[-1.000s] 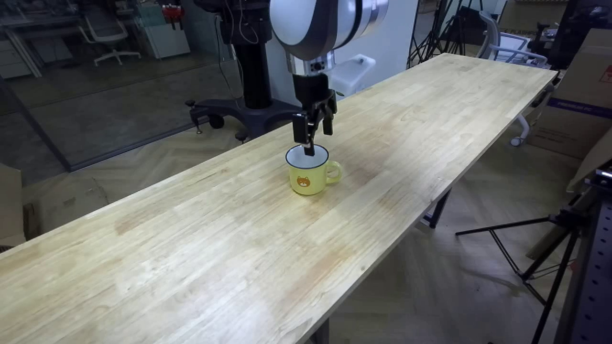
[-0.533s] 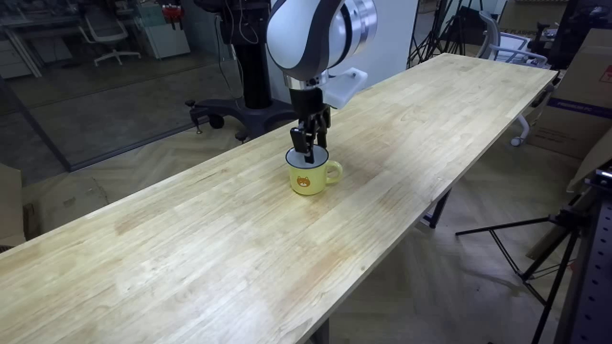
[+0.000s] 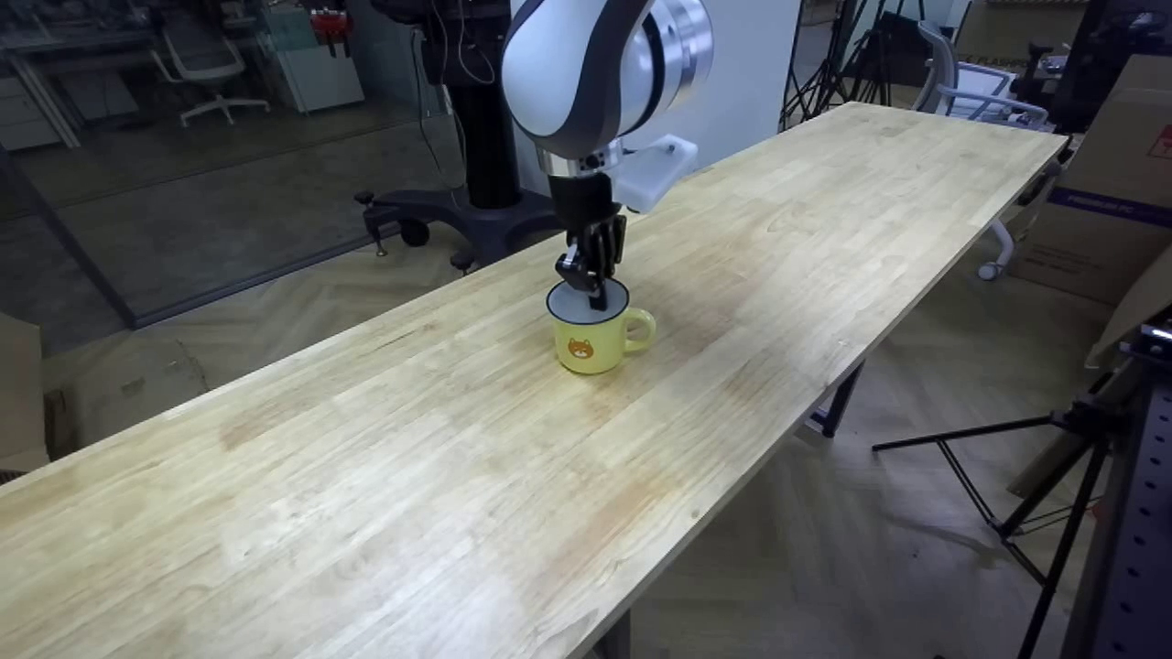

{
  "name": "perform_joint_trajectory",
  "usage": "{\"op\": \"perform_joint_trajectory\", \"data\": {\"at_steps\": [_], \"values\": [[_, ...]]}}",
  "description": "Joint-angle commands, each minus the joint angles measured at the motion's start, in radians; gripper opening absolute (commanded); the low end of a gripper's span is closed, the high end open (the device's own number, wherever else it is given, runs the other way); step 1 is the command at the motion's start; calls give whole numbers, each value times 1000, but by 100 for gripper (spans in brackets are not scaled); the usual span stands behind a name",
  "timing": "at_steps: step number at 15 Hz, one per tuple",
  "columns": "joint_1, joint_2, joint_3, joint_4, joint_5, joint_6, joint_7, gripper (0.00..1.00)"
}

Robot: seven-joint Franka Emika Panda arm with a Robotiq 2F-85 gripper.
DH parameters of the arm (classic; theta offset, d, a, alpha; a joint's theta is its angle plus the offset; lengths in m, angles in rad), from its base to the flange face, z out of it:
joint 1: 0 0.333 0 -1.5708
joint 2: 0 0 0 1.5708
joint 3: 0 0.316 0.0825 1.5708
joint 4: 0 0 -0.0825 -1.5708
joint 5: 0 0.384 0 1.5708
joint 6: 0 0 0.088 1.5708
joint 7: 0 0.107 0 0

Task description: Move the mug forward

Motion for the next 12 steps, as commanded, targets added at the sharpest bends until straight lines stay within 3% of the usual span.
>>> {"op": "perform_joint_trajectory", "data": {"at_steps": [1, 7, 12], "values": [[-14, -23, 8, -21, 15, -48, 23, 0], [-34, -102, -16, -154, 60, -26, 83, 3], [-25, -190, -86, -326, 58, 72, 212, 3]]}}
